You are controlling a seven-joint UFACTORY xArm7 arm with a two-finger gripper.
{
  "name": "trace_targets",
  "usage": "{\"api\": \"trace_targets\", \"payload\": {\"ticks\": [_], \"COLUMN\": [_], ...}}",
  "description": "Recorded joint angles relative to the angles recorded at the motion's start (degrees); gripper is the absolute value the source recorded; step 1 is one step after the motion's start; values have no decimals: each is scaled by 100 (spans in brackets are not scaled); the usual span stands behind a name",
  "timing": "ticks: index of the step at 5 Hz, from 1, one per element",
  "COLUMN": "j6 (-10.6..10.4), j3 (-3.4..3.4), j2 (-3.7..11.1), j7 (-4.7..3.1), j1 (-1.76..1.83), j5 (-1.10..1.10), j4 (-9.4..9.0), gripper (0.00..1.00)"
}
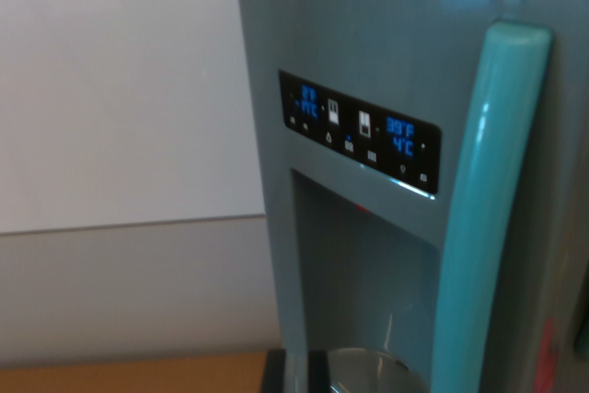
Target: Close fridge door
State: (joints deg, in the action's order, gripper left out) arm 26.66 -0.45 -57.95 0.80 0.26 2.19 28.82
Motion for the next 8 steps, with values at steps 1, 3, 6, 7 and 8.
{"api": "trace_targets", "payload": {"ticks": [1, 3, 6, 7, 8], "j6": [0, 0, -1, -1, -1], "j3": [-21, -66, -172, -283, -283], "j2": [368, 738, 1053, 1329, 1329], "j7": [0, 0, 0, 0, 0], "j1": [0, -1, -1, -2, -2], "j5": [0, 0, 0, 0, 0], "j4": [167, 360, 507, 634, 634], "gripper": [100, 100, 100, 100, 100]}}
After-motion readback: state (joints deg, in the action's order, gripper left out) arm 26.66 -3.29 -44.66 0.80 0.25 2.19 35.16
